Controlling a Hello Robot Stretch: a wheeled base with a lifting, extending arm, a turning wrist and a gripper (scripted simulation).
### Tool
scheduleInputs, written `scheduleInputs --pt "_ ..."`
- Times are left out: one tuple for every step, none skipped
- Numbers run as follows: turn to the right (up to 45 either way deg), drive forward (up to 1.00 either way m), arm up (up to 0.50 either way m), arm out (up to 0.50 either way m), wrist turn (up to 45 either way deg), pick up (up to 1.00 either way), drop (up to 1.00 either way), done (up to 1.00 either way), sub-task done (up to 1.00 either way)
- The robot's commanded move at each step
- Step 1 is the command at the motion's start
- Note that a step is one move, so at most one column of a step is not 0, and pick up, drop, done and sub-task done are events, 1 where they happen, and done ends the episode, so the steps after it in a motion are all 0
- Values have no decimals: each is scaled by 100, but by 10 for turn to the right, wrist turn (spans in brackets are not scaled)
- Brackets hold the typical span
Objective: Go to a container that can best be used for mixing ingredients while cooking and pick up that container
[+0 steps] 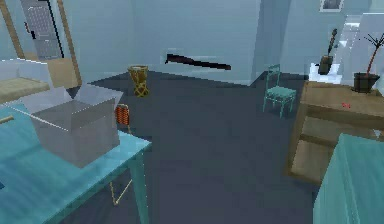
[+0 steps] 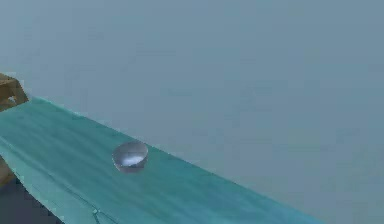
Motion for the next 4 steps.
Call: scheduleInputs --pt "-150 0 0 0 0 0 0 0 0" --pt "0 0 50 0 0 0 0 0 0" --pt "0 0 32 0 0 0 0 0 0" --pt "0 0 0 34 0 0 0 0 0"
